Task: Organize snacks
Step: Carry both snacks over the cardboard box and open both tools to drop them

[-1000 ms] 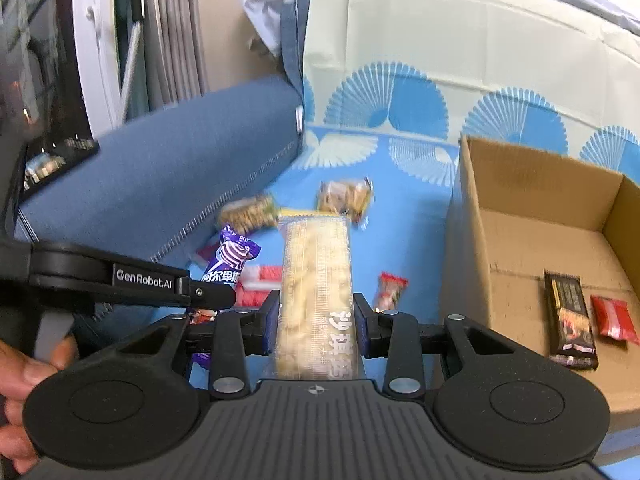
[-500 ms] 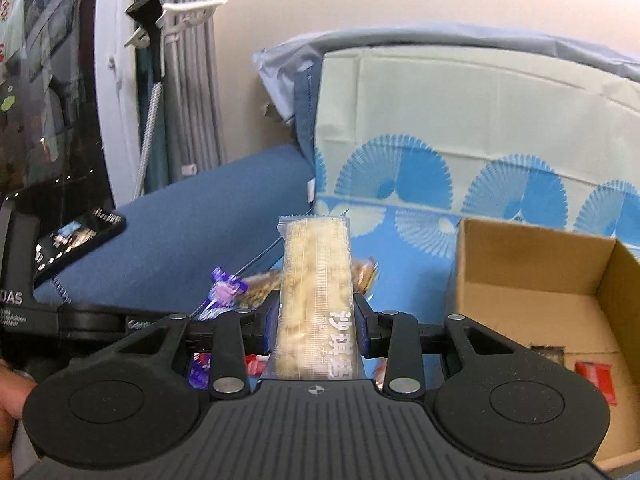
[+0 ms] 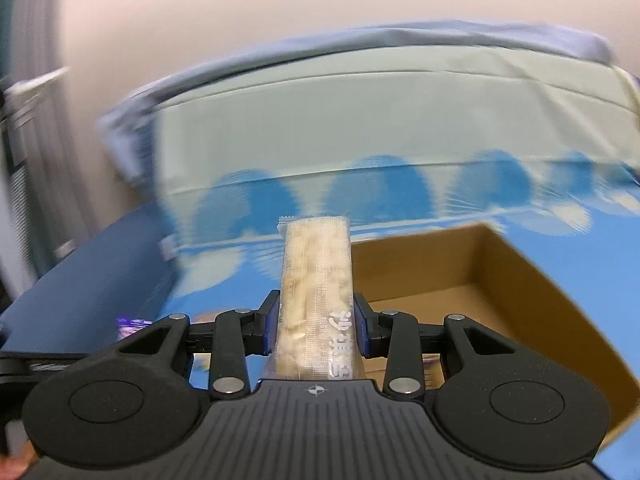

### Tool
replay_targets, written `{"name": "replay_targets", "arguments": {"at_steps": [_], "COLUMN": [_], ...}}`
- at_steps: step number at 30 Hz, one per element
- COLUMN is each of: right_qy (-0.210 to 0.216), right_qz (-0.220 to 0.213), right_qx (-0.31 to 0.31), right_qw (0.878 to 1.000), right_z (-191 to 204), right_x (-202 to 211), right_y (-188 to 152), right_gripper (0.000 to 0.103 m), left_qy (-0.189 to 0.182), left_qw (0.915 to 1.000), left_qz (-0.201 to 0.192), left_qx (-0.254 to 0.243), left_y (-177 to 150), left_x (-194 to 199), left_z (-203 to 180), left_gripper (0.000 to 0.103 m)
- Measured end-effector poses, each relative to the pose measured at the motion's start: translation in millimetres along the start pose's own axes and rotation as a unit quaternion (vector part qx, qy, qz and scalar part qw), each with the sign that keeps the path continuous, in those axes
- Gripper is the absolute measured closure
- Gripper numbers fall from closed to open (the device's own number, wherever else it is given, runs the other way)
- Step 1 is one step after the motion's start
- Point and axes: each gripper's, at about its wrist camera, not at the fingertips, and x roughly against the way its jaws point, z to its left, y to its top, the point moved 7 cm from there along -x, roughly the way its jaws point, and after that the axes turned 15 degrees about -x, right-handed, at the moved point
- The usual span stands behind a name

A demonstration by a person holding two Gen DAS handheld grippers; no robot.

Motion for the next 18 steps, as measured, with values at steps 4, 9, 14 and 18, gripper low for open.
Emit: {"name": "replay_targets", "arguments": {"at_steps": [4,9,14,18], "right_qy": [-0.057,-0.098,-0.114,-0.124], "right_qz": [-0.033,-0.063,-0.081,-0.094], "right_qx": [-0.056,-0.092,-0.106,-0.097], "right_qw": [0.996,0.989,0.984,0.983], "right_z": [-45.5,-81.8,-96.1,-93.0], "right_x": [0.5,10.2,19.0,21.2], "right_y": [23.2,33.1,35.8,39.3], "right_gripper": [0.065,0.065,0.065,0.062], "left_qy": [-0.042,-0.073,-0.089,-0.097], "left_qw": [0.9988,0.9935,0.9881,0.9862], "left_qz": [-0.011,-0.028,-0.037,-0.034], "left_qx": [-0.021,-0.082,-0.120,-0.130], "left_y": [15.1,26.2,30.2,31.9], "left_x": [-18.6,-38.1,-47.3,-50.5], "left_z": [-58.3,-126.2,-162.6,-175.5], "left_gripper": [0.085,0.085,0.085,0.069]}}
